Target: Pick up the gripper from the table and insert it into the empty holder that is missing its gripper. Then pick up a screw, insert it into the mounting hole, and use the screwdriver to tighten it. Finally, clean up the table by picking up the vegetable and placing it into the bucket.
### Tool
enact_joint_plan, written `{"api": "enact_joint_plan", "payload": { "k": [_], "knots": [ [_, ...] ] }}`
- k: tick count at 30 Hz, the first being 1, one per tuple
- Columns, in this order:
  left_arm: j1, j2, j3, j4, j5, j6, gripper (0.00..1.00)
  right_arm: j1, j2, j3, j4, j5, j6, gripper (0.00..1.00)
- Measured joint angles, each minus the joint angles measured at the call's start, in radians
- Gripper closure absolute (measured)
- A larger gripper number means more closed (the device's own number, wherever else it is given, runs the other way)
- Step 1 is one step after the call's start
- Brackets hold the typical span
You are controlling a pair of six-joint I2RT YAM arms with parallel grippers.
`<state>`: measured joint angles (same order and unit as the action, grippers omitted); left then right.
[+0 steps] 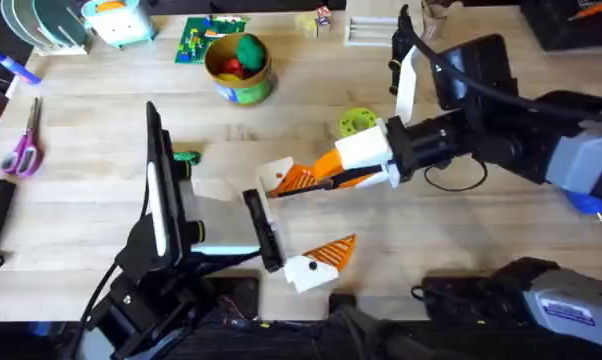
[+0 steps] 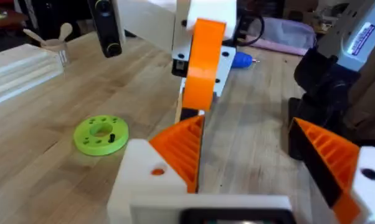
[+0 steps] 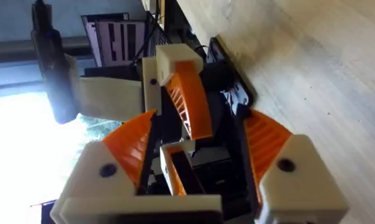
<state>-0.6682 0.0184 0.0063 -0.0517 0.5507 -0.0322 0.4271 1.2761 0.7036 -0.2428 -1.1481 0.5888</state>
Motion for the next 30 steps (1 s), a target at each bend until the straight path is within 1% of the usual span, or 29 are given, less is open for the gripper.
{"api": "enact_joint_plan", "payload": {
  "k": [3,6,8,9,14,22,30],
  "knots": [
    [0.000,0.000,0.000,0.000,0.000,0.000,0.008,0.000,0.012,0.000,0.001,0.000,0.004,0.447],
    [0.000,0.000,0.000,-0.001,0.000,-0.001,0.009,0.000,0.023,0.000,0.002,-0.003,0.013,0.779],
    [0.000,0.000,0.000,-0.001,-0.001,-0.001,0.008,0.000,0.024,0.000,0.004,-0.008,0.017,0.940],
    [0.000,0.000,0.000,-0.001,-0.001,-0.002,0.008,0.000,0.024,0.000,0.004,-0.009,0.019,0.979],
    [0.000,0.000,0.000,-0.001,-0.002,-0.001,0.008,0.000,0.024,0.000,0.010,-0.009,0.019,0.986],
    [0.000,0.000,0.000,0.001,-0.006,0.010,0.008,-0.005,0.029,0.000,0.118,0.014,0.053,0.989],
    [0.000,0.000,0.000,0.000,-0.011,0.010,0.008,-0.005,0.029,0.000,0.129,0.034,0.075,0.991]
  ]
}}
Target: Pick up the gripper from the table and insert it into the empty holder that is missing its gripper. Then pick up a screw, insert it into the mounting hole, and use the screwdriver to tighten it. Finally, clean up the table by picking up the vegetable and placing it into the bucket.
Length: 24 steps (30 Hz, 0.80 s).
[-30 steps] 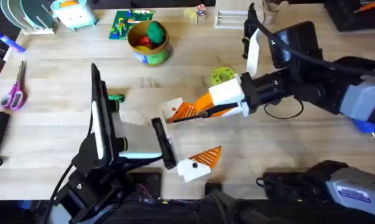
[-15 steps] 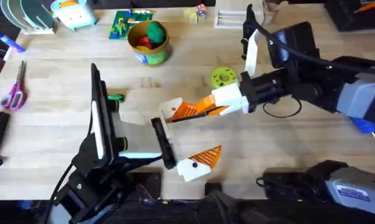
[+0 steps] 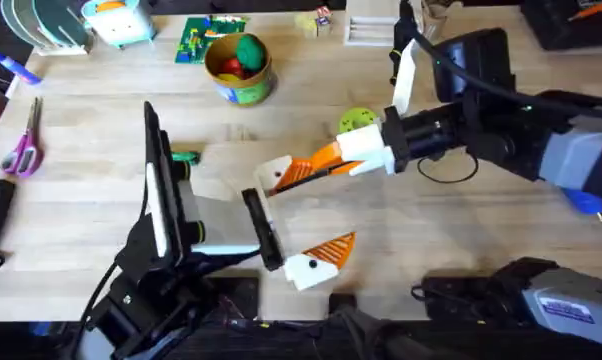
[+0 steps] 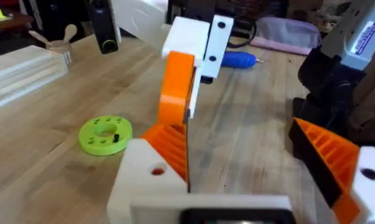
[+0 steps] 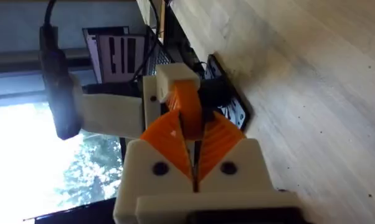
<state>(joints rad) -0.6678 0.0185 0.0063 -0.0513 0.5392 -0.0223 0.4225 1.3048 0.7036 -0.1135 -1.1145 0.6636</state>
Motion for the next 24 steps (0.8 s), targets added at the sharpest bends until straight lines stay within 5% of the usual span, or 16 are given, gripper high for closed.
{"api": "enact_joint_plan", "payload": {
  "k": [11,24],
  "knots": [
    [0.005,0.000,0.000,0.000,-0.020,-0.001,0.008,0.009,0.011,0.000,0.046,0.018,0.048,0.991],
    [0.005,0.000,0.000,0.000,-0.014,-0.001,0.008,0.009,0.011,0.000,0.047,0.021,0.066,0.806]
  ]
}}
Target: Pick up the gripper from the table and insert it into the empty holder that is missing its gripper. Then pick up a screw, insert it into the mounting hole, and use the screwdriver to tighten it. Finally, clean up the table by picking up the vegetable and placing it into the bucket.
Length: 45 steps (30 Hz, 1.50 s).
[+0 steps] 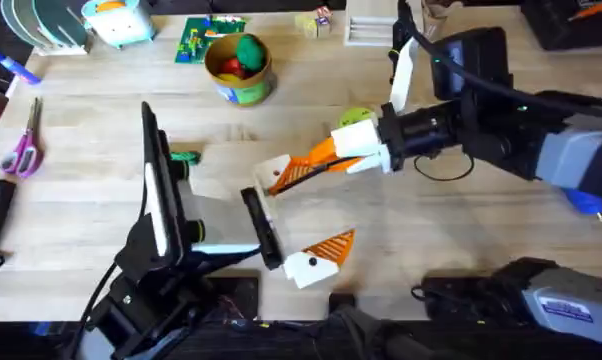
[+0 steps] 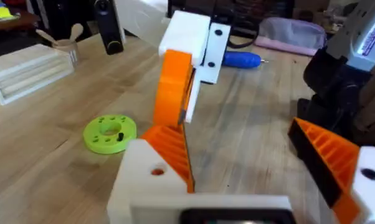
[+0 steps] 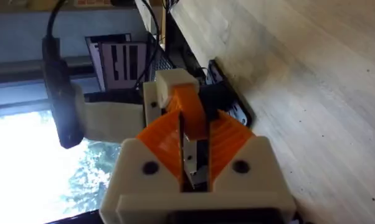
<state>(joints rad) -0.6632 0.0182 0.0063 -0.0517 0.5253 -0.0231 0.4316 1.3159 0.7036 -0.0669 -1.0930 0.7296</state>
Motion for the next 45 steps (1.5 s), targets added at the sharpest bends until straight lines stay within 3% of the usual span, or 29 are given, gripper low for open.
{"api": "enact_joint_plan", "payload": {
  "k": [5,10,23,45],
  "knots": [
    [0.000,0.000,0.000,0.000,0.003,0.000,0.008,0.000,0.000,0.000,0.001,-0.001,0.000,0.828],
    [0.000,0.000,0.000,0.000,0.002,0.000,0.008,-0.002,0.000,0.000,0.001,-0.004,0.002,0.985],
    [0.000,0.000,0.000,0.000,-0.007,-0.008,0.008,0.003,0.000,0.000,0.020,0.028,0.091,0.988],
    [0.009,0.000,0.000,-0.002,-0.122,-0.027,0.008,0.082,0.000,0.000,0.149,0.219,0.243,0.991]
  ]
}}
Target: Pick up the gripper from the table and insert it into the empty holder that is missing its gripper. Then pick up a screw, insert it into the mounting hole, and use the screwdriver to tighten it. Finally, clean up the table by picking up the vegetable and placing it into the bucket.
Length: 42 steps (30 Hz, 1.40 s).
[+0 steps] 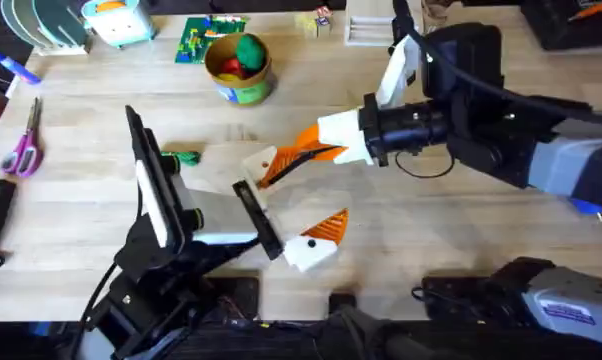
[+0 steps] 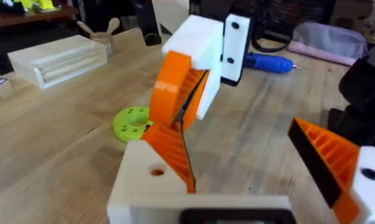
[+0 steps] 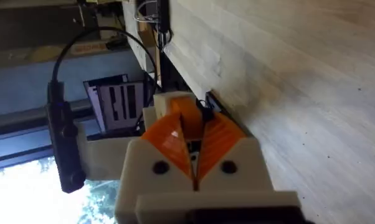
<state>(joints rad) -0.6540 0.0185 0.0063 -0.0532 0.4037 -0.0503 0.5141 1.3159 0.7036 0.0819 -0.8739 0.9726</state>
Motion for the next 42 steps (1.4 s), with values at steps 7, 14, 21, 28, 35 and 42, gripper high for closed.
{"api": "enact_joint_plan", "payload": {
  "k": [7,14,21,28,35,42],
  "knots": [
    [-0.009,0.000,0.000,0.000,-0.030,-0.033,0.008,0.001,0.000,0.000,0.001,0.018,0.009,0.991],
    [-0.010,0.000,0.000,0.001,-0.047,-0.033,0.008,0.000,0.000,0.000,0.024,0.028,0.035,0.992],
    [-0.009,0.000,0.000,-0.002,-0.087,-0.056,0.008,-0.001,0.000,0.000,0.031,0.065,0.057,0.992],
    [-0.009,0.000,0.000,-0.003,-0.103,-0.063,0.008,0.009,0.000,0.000,0.037,0.092,0.075,0.992],
    [-0.009,0.000,0.000,-0.005,-0.139,-0.074,0.008,0.071,0.000,0.000,0.073,0.179,0.108,0.992],
    [-0.007,0.000,0.000,-0.006,-0.145,-0.068,0.008,0.092,0.005,0.000,0.084,0.208,0.135,0.992]
  ]
}}
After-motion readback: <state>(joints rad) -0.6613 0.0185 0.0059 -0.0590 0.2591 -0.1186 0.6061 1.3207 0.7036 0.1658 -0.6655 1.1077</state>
